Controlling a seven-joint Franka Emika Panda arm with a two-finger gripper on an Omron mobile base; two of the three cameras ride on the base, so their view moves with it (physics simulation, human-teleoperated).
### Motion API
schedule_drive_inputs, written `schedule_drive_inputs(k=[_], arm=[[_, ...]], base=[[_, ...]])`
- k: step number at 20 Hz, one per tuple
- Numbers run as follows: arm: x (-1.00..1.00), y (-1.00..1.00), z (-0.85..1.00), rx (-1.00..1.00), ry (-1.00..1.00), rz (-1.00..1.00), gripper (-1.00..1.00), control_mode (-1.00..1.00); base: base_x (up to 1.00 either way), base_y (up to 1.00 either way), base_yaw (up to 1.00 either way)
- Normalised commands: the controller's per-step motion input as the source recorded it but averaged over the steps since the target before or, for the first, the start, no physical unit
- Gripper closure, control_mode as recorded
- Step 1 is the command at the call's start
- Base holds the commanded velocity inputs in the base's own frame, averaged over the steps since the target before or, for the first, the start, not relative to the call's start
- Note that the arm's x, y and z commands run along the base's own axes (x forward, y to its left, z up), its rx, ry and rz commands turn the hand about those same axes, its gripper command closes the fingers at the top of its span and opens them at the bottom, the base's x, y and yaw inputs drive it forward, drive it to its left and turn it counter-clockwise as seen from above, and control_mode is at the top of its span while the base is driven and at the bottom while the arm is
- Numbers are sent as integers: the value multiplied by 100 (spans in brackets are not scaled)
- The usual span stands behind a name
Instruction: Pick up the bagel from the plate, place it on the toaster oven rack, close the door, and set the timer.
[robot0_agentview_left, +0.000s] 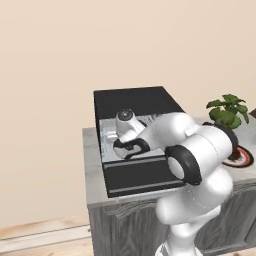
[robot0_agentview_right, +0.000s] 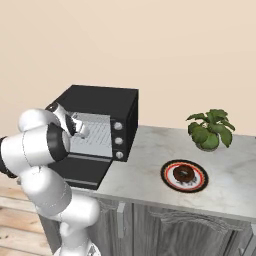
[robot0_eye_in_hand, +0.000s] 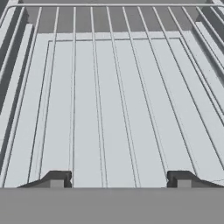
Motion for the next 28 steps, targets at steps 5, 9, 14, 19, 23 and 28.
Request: schedule_drive_inputs(k=[5,9,14,19,23,28], arm=[[-100,-10,-83,0,26,-13,-100,-100],[-100,-11,-88,0,22,-13,-100,-100],[-91,-3,-73,-2,25,-14,-100,-100],[-47,-4,-22,-1,33,-18,-100,-100],[7,-9,100,8,5,-9,-100,-100],[-2,-9,100,5,1,-4,-100,-100]], base=[[0,0,0],[0,0,0],[0,0,0],[0,0,0],[0,0,0],[0,0,0]])
